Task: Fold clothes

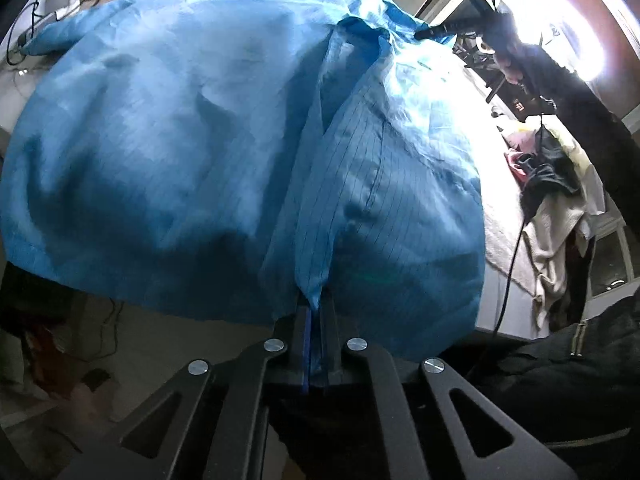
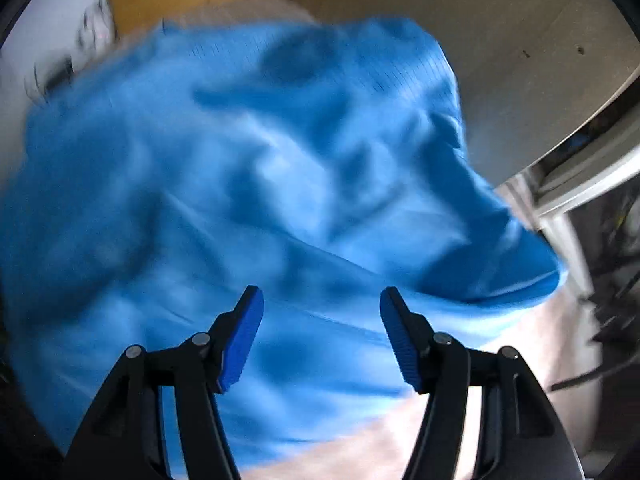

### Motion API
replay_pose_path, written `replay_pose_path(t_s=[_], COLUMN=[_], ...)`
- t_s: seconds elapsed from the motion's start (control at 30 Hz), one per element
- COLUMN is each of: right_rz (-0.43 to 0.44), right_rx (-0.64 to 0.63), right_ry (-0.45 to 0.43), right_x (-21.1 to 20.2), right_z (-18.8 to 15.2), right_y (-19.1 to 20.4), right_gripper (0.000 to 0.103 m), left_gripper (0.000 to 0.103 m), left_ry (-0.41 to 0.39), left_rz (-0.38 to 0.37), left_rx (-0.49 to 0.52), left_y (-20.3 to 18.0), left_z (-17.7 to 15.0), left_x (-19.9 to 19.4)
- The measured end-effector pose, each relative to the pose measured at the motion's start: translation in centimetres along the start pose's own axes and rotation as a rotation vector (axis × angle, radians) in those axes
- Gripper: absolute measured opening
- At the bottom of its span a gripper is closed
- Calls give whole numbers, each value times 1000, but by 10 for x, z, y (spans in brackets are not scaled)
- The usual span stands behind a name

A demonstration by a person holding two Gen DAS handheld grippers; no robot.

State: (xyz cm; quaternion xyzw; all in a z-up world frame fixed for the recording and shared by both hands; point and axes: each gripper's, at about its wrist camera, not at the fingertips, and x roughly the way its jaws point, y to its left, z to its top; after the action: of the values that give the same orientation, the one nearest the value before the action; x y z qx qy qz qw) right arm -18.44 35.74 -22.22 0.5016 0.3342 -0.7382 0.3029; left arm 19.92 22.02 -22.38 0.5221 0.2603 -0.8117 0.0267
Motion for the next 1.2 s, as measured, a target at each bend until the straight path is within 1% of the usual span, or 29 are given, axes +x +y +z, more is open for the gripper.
replay_pose_path(t_s=[0.07, 0.13, 0.2, 0.23, 0.27, 0.33, 0.37, 0.4, 0.43, 0.47, 0.6, 0.7, 0.73, 0.8, 0.83, 0.93, 0.97, 1.03, 1.07, 1.1, 1.13, 1.2], right_rz=[6, 6, -5, -28, -27, -2, 11, 43, 83, 89, 61, 30, 20, -5, -22, -32, -61, -147, -191, -208, -212, -178], right_rx=[-88, -172, -267, -318, -350, -394, -417, -418, -410, -420, -502, -543, -552, -561, -561, -472, -461, -475, -485, -478, -464, -405], right_ry=[0, -15, -24, -16, -11, -8, -6, 17, 50, 73, 126, 154, 167, 177, 172, 155, 163, 192, 207, 196, 174, 105], right_x=[6, 11, 21, 28, 32, 37, 40, 41, 43, 43, 29, 9, 3, -8, -12, -4, 6, 22, 29, 28, 22, 0], right_z=[-1, 4, 10, 12, 12, 12, 13, 12, 11, 7, -15, -32, -37, -42, -43, -34, -34, -39, -41, -42, -43, -44], right_y=[1, 10, 25, 33, 37, 44, 47, 47, 45, 46, 52, 49, 46, 40, 37, 30, 25, 18, 15, 17, 21, 26], right_gripper=[60, 62, 72, 72, 72, 72, 69, 47, 28, 3, 2, 2, 2, 2, 2, 2, 2, 4, 10, 16, 20, 31], left_gripper=[2, 2, 2, 2, 2, 2, 2, 2, 2, 2, 1, 1, 1, 1, 1, 1, 2, 1, 2, 2, 3, 4], left_ry=[18, 31, 44, 48, 53, 62, 65, 69, 72, 73, 74, 78, 79, 76, 76, 86, 89, 95, 99, 99, 93, 73], left_rz=[0, -5, -11, -10, -15, -25, -27, -28, -32, -39, -92, -141, -169, -250, -262, -206, -187, -150, -131, -117, -110, -88], left_rx=[10, 9, 3, 2, -2, -4, -2, 0, 1, 4, 19, 19, 11, -17, -26, -35, -38, -45, -51, -61, -70, -77], left_y=[-8, -16, -19, -20, -22, -19, -20, -21, -20, -18, -26, -41, -47, -54, -54, -43, -40, -33, -28, -24, -22, -20], left_z=[1, 1, -1, 0, 1, -1, -2, -3, -5, -7, -19, -28, -30, -32, -32, -27, -25, -22, -20, -19, -18, -18], left_x=[-1, -1, -3, -2, -2, -6, -7, -7, -10, -15, -35, -45, -46, -50, -49, -34, -29, -18, -13, -11, -12, -19])
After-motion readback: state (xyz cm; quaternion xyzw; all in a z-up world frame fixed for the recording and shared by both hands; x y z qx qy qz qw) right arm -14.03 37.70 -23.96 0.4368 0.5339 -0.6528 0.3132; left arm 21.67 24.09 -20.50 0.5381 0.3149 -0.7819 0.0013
